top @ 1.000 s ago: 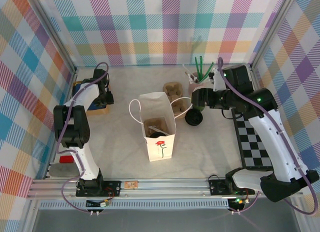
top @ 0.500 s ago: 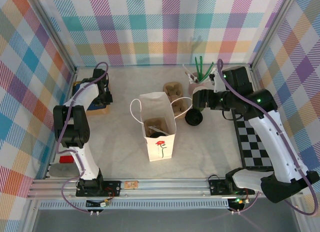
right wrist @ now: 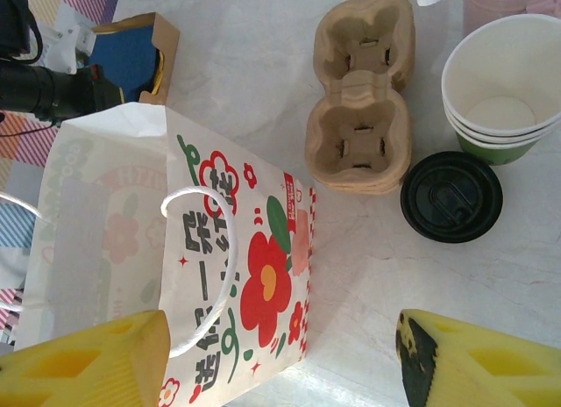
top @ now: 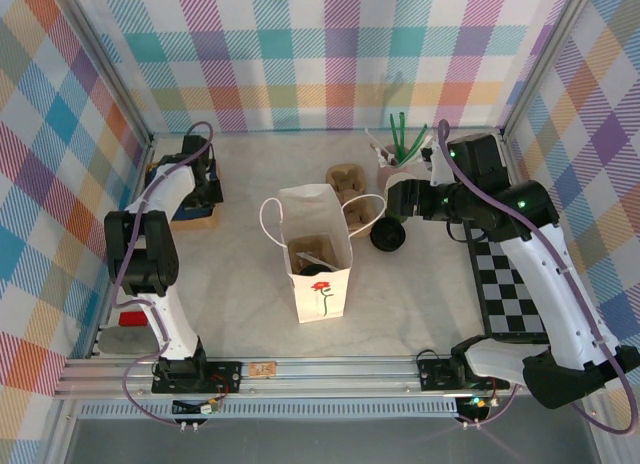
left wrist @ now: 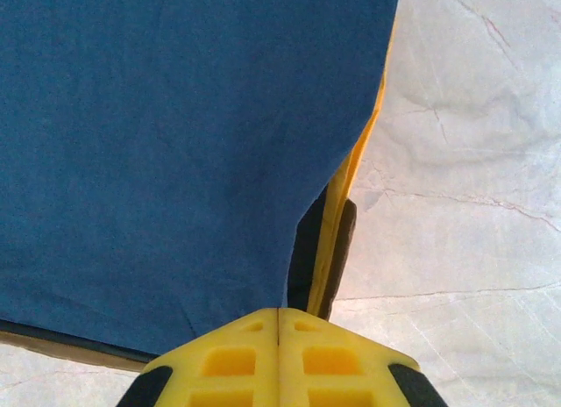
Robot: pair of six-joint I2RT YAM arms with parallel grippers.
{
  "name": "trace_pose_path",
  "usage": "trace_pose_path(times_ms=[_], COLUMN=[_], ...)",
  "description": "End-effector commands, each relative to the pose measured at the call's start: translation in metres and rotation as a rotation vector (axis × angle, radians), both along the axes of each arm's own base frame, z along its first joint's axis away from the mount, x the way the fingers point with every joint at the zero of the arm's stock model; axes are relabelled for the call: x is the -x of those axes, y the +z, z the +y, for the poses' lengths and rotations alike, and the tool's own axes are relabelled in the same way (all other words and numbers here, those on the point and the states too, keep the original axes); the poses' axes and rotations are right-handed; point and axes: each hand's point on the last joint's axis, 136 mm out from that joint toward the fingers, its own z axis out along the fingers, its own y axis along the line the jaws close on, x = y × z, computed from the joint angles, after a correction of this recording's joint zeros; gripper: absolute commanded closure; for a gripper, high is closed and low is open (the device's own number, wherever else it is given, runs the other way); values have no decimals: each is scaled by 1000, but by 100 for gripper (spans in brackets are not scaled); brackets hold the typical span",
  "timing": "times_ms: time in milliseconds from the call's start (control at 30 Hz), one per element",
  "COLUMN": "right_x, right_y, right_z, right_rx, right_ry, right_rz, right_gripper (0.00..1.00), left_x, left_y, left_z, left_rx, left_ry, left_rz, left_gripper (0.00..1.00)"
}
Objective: Pack the takeout coffee
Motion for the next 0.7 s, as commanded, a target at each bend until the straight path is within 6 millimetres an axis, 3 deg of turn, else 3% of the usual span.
trace_pose_path(times_ms=[0, 167, 467, 667], right_x=[3, 0, 3, 6], right_y=[2, 4, 7, 6], right_z=[-2, 1, -1, -3], right_rx=[6, -10, -12, -12], right_ry=[5, 8, 7, 6], right_rz=[-18, -21, -36, -43], right_gripper=[31, 32, 32, 32], left_x=[-2, -1, 12, 21], left_y=[45, 74, 87, 104], left_z=[-4, -19, -55, -65], left_rx=[60, 78, 99, 148], left_ry=[-8, -51, -136, -127], left_rz=[-81, -113, -110, -174], left_gripper=[100, 100, 100, 100])
